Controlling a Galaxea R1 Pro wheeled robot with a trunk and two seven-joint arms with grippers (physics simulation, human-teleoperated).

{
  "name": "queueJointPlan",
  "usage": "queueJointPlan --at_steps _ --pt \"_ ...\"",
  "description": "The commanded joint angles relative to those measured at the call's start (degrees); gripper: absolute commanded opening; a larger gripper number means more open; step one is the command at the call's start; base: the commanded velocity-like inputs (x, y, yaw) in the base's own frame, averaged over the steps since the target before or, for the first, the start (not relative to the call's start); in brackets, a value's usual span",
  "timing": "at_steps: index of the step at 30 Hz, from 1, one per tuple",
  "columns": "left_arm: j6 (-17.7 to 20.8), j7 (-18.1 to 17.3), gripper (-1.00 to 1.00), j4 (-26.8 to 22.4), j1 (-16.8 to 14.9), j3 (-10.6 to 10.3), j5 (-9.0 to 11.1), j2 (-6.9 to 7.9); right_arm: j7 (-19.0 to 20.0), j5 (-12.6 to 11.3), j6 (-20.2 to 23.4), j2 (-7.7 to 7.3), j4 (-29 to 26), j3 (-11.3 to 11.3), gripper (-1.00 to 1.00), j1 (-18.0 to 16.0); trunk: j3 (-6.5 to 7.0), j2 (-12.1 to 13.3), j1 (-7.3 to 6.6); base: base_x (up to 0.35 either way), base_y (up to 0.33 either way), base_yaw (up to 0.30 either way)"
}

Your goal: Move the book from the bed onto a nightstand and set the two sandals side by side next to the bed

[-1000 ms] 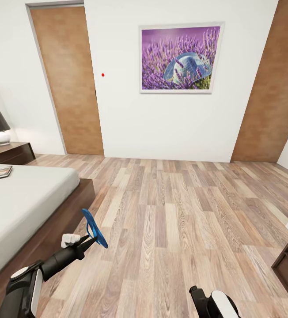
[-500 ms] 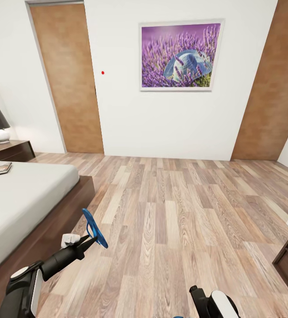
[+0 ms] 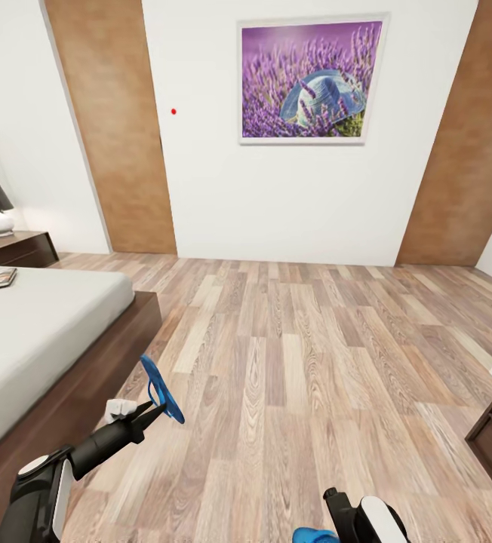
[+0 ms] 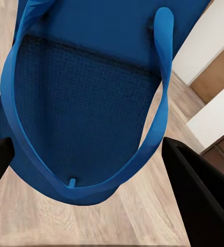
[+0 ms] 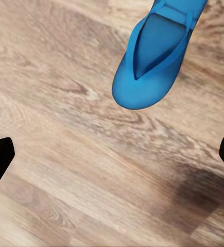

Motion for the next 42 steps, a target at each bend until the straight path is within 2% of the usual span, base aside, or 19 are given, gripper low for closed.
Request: queueJointPlan --at_steps 1,42 --pt "0.6 -0.4 -1.0 -0.1 -0.1 0.2 -0.3 -0.08 -0.3 -0.1 0.4 0.05 -0.1 -0.2 1.0 0.0 -0.29 0.0 0.01 0.0 0.0 0.0" --pt "0.6 -0.5 -1.0 -0.1 -0.1 0.2 -0.3 0.01 -0.2 -0.1 0.2 0.05 0.0 -0.2 1.0 0.0 -9.37 -0.6 1.07 0.0 0.0 0.0"
